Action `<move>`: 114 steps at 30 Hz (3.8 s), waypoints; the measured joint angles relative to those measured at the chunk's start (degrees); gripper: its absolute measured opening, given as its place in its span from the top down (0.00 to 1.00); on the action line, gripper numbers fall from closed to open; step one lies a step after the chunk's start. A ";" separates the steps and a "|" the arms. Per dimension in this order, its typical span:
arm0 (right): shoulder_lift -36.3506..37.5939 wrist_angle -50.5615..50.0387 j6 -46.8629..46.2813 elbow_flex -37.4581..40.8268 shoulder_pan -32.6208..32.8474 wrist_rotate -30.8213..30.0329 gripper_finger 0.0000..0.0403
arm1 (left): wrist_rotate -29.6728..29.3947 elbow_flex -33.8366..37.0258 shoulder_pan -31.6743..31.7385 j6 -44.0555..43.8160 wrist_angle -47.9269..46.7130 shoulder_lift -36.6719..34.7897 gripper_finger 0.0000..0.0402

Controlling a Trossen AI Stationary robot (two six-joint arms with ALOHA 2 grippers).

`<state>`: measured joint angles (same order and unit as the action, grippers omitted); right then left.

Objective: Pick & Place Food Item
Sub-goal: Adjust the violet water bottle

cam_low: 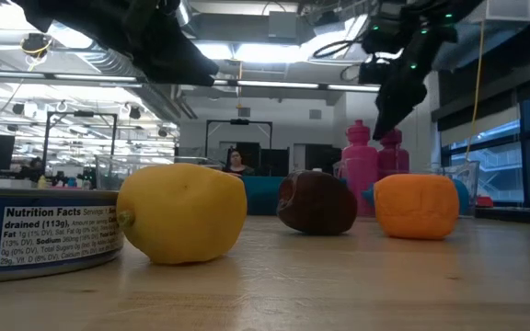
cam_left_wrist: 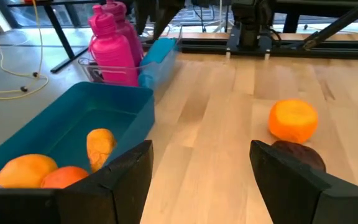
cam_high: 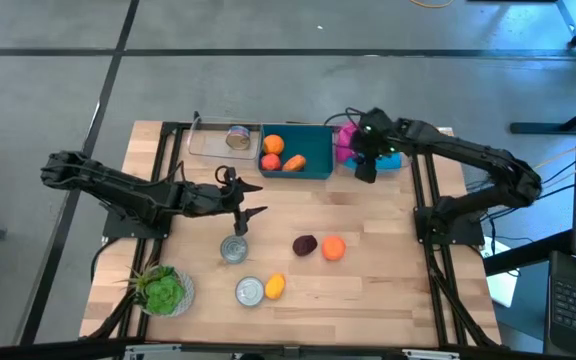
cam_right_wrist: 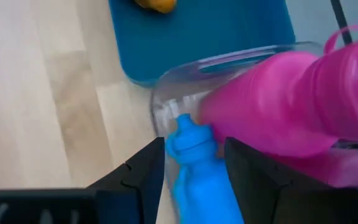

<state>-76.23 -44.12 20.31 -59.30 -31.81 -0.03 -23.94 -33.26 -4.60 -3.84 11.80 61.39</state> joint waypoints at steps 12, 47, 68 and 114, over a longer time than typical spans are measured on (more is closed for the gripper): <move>-11.65 -6.74 6.26 -7.14 -4.09 -1.05 0.59 | 0.06 0.00 -0.07 -1.50 0.01 0.00 0.35; -14.85 -10.38 5.60 -7.05 -0.65 -6.66 0.38 | 0.04 0.00 -0.07 -3.03 -0.02 0.01 0.35; -7.29 -10.50 3.43 -6.90 -0.59 -7.52 0.38 | -0.04 0.00 -0.07 -3.01 -0.07 0.01 0.35; -12.55 -8.56 4.60 -6.18 2.49 -11.37 0.38 | 0.08 0.00 -0.05 -3.49 -3.02 0.00 0.35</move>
<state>-88.78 -52.69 24.91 -65.47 -29.32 -11.40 -23.86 -33.26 -4.65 -7.33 8.78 61.39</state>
